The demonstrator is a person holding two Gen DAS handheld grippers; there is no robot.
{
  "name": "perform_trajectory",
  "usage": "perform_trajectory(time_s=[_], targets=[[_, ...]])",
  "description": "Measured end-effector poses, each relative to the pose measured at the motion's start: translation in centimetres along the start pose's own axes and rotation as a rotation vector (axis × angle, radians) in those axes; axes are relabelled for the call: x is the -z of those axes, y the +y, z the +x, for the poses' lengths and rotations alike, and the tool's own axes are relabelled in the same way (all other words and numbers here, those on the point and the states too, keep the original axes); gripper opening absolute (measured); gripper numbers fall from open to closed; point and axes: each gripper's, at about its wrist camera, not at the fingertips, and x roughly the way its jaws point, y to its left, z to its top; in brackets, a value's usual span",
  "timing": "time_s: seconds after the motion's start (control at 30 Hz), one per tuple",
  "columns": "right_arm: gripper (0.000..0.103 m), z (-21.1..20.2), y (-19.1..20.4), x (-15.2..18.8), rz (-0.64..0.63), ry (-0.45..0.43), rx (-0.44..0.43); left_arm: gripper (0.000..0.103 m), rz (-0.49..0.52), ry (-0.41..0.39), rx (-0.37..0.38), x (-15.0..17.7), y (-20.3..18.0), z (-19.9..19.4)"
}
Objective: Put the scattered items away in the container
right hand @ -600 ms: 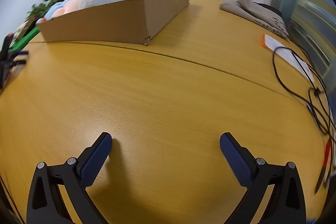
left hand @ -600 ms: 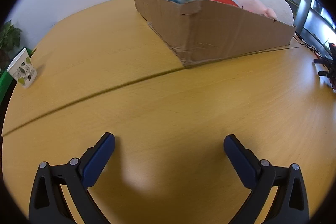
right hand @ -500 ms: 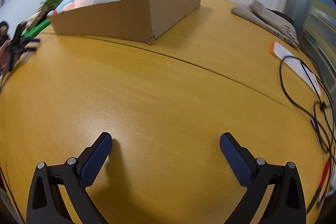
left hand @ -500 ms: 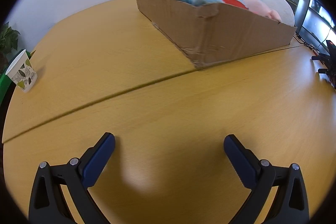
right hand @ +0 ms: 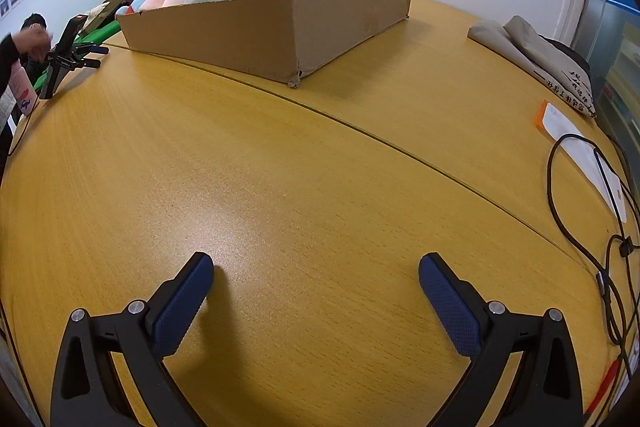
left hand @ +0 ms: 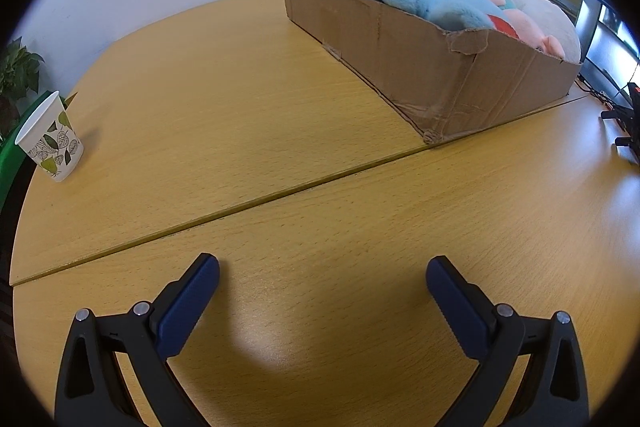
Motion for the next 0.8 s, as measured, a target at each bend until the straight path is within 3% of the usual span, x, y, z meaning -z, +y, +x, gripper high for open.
perform_trajectory(time_s=[0.8], targets=[[0.103,0.44,0.2,0.02,-0.005,0.001,0.0,0.103,-0.002,0.001,0.001,0.15,0.45,-0.31]])
